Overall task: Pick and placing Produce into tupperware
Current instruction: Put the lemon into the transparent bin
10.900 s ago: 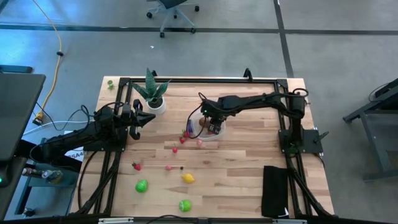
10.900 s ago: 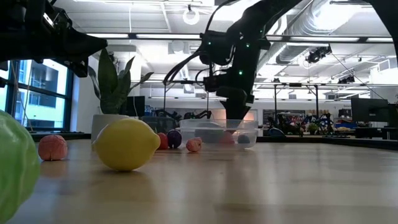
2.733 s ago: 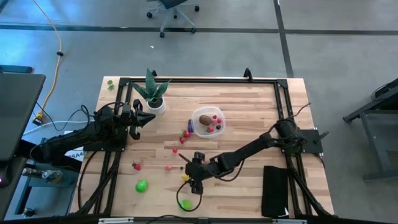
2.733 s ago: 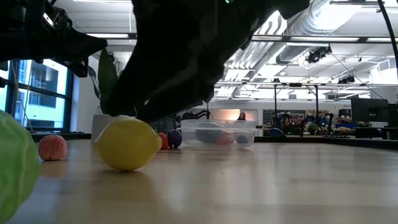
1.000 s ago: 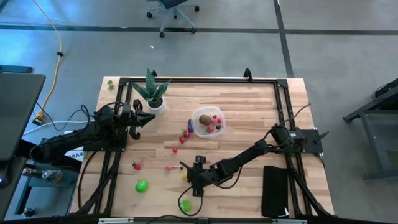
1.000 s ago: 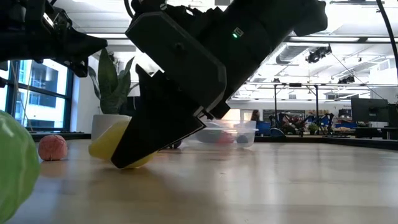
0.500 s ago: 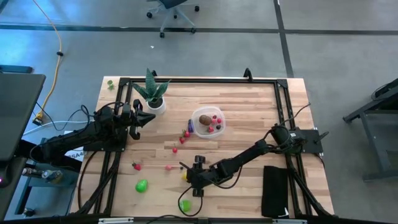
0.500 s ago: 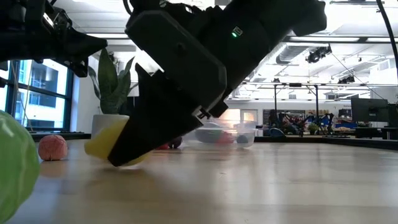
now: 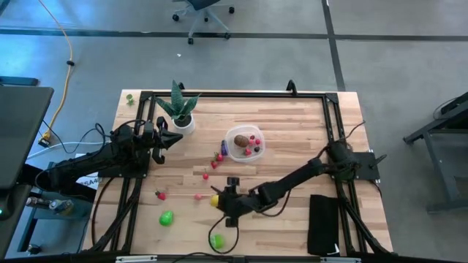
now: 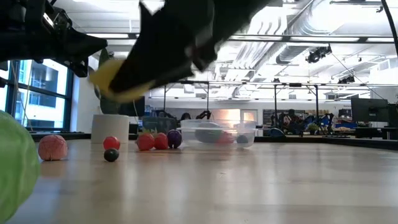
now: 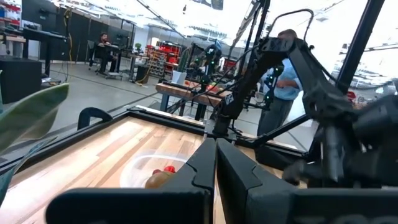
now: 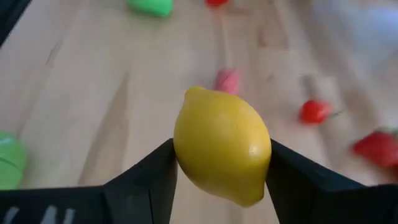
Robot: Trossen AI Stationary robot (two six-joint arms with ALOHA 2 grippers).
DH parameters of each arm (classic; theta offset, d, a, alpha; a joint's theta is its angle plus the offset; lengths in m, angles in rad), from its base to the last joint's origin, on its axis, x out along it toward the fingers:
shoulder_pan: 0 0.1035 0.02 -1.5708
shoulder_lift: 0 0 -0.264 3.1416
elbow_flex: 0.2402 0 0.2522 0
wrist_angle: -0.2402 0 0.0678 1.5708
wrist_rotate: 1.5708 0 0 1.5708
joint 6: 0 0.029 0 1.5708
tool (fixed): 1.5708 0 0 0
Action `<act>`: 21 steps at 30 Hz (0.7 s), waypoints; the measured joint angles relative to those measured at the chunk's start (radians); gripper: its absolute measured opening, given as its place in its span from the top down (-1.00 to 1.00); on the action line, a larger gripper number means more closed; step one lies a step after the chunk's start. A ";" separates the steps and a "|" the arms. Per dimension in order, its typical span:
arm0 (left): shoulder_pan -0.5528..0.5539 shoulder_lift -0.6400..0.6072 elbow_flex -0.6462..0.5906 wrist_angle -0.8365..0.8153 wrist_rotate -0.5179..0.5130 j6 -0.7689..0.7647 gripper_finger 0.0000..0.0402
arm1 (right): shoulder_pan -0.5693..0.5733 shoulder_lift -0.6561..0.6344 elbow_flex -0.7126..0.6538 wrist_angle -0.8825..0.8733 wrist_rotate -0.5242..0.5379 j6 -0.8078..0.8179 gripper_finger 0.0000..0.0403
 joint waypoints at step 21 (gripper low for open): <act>0.000 0.000 0.000 0.000 0.000 0.000 0.99 | -0.377 -0.384 -0.251 -0.181 -0.117 -0.130 0.08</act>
